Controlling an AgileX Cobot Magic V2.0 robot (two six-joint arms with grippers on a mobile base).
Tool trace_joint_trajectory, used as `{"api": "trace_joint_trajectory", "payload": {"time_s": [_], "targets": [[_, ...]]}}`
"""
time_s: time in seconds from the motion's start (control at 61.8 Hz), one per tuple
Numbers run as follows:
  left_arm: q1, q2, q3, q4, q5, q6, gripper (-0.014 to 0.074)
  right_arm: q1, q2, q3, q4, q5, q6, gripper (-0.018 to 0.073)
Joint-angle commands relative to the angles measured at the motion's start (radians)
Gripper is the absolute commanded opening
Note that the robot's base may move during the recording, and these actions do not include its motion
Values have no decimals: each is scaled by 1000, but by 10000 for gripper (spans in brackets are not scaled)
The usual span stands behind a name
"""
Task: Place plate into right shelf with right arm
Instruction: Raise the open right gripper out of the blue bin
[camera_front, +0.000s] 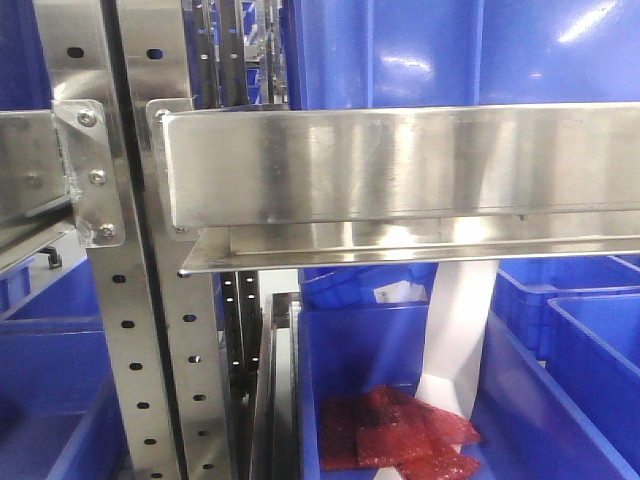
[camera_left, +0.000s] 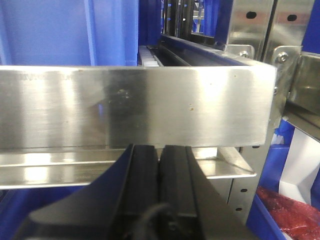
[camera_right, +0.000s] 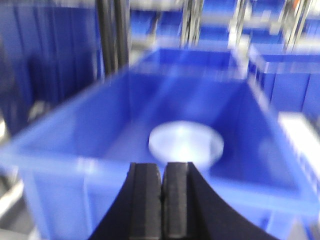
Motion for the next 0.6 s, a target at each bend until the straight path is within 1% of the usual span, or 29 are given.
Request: {"api": "trace_joint_trajectory", "payload": {"time_s": [0.0, 0.421, 0.453, 0.486, 0.583], "targets": [[-6, -7, 8, -6, -86, -3, -47, -3, -3, -34, 2, -41, 3, 56], [-6, -7, 8, -6, -86, -3, -47, -3, -3, -34, 2, -49, 3, 56], [-6, -7, 8, -6, -86, -3, -47, -3, -4, -31, -12, -58, 3, 56], [-6, -7, 8, -6, -86, -3, -47, -3, -7, -25, -48, -73, 2, 56], [-6, -7, 8, -6, -86, -3, -47, -5, -38, 26, -194, -129, 8, 56]]}}
